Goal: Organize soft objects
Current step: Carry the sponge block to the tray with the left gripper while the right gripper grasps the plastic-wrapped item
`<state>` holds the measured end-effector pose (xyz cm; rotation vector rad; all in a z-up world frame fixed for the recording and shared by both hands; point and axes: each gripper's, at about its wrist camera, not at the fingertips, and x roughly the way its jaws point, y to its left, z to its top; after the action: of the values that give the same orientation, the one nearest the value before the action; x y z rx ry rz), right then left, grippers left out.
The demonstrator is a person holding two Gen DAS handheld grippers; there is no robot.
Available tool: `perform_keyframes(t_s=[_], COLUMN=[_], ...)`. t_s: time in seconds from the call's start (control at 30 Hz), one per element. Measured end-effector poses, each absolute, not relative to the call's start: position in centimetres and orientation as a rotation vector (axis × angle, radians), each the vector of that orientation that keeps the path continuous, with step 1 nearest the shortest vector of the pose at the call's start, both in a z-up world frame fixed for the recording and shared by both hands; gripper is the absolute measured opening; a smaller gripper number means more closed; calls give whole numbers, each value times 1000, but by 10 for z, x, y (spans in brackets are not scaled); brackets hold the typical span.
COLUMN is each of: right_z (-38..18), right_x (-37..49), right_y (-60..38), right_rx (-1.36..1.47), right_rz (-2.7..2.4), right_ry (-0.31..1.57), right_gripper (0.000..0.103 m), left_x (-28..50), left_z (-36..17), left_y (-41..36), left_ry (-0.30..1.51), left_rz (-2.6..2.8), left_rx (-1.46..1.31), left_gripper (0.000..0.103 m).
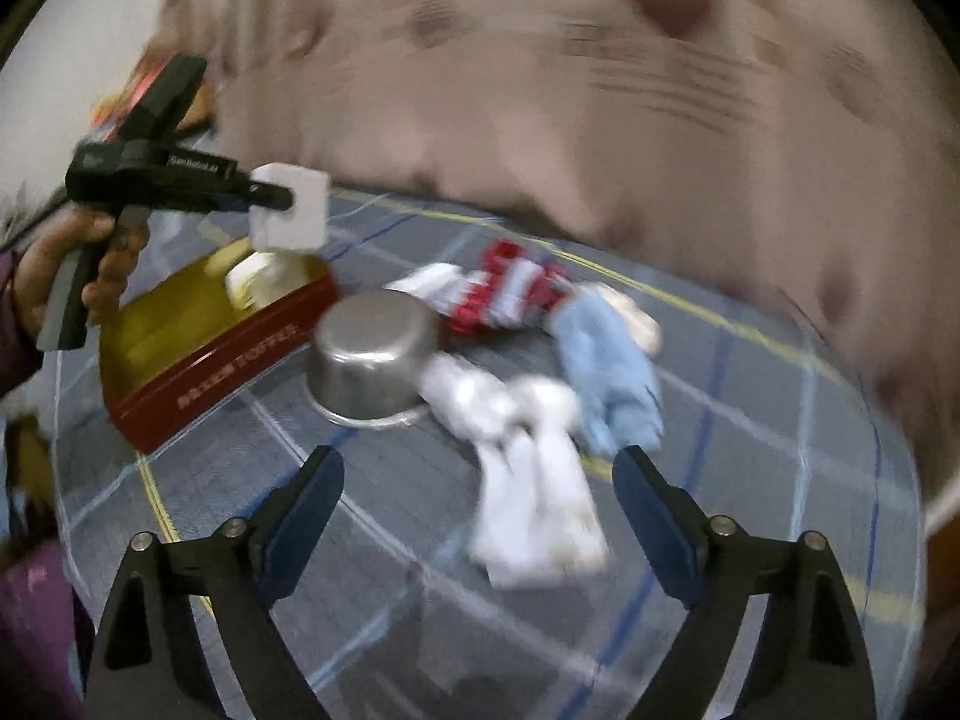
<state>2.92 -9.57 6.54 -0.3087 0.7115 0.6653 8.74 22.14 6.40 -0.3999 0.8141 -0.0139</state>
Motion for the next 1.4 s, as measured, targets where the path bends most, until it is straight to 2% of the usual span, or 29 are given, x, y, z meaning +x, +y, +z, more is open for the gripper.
perform_keyframes(t_s=[0.23,0.57,0.63,0.67,0.7,0.8,0.9,1.1,1.27,1.4], right_z=[49,16,12,10,7,-5,3,56,76,83], right_x=[64,94,101,102,103,111,105,89,66,43], right_y=[-22,15,18,19,20,25,23,-12,-40,-46], right_rx=[-687,-974,-998,-1004,-1014,-1044,-1008,-651,-354,-243], right_rz=[810,836,842,843,845,820,819,812,805,818], right_ry=[805,884,912,918,927,1000,966,867,810,778], right_gripper=[77,76,67,54,35,31,31,31,31,31], left_x=[62,42,40,39,39,37,32,25,19,13], left_z=[63,66,66,66,66,65,65,62,61,57], left_y=[229,228,227,226,226,228,231,241,244,247], left_ry=[811,826,828,832,832,834,828,820,823,836], left_rz=[-44,-79,-86,-89,-87,-87,-79,-65,-53,-55], left_rx=[-446,-458,-458,-456,-455,-463,-472,-491,-493,-512], left_gripper=[30,30,31,31,31,31,31,31,31,31])
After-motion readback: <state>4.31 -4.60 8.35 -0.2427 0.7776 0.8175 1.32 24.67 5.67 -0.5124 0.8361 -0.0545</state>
